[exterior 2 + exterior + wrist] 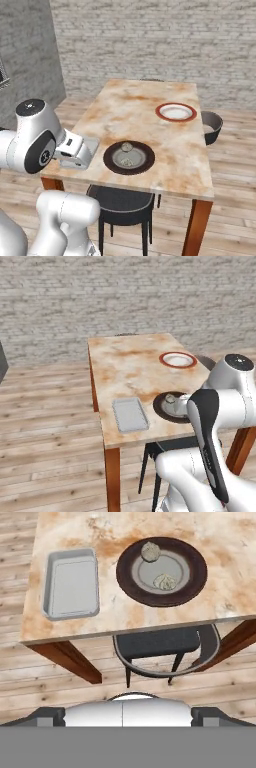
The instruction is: Place two dumplings into each of the tupperware containers and then place the containers in the fridge.
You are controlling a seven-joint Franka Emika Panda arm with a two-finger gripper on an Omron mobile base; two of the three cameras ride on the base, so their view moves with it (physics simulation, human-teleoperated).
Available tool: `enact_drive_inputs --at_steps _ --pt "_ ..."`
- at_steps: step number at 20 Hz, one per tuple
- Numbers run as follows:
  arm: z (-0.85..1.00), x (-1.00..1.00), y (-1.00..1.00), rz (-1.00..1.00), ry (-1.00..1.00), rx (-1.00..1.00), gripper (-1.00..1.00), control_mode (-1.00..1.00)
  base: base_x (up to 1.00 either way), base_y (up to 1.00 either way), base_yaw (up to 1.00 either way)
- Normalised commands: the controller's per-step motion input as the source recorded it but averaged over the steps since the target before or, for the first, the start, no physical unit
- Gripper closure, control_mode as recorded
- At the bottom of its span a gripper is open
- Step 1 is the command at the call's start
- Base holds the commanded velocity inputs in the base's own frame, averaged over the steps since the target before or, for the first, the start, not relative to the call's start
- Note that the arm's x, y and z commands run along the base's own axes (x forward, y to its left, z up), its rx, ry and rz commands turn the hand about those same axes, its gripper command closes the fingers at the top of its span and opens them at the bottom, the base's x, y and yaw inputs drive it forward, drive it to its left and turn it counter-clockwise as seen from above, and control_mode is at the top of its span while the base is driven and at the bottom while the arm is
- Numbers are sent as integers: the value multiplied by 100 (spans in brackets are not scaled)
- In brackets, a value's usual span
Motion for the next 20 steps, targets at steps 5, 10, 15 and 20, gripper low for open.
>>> enact_drive_inputs --at_steps 5,10,15,20 --pt "0 0 0 0 0 0 -100 100 64 -13 0" --pt "-4 75 -6 0 5 0 -100 -100 14 -3 0" --pt "-32 91 -46 0 11 0 -100 -100 0 0 0" --pt "-56 62 -56 0 7 2 -100 -100 0 0 0"
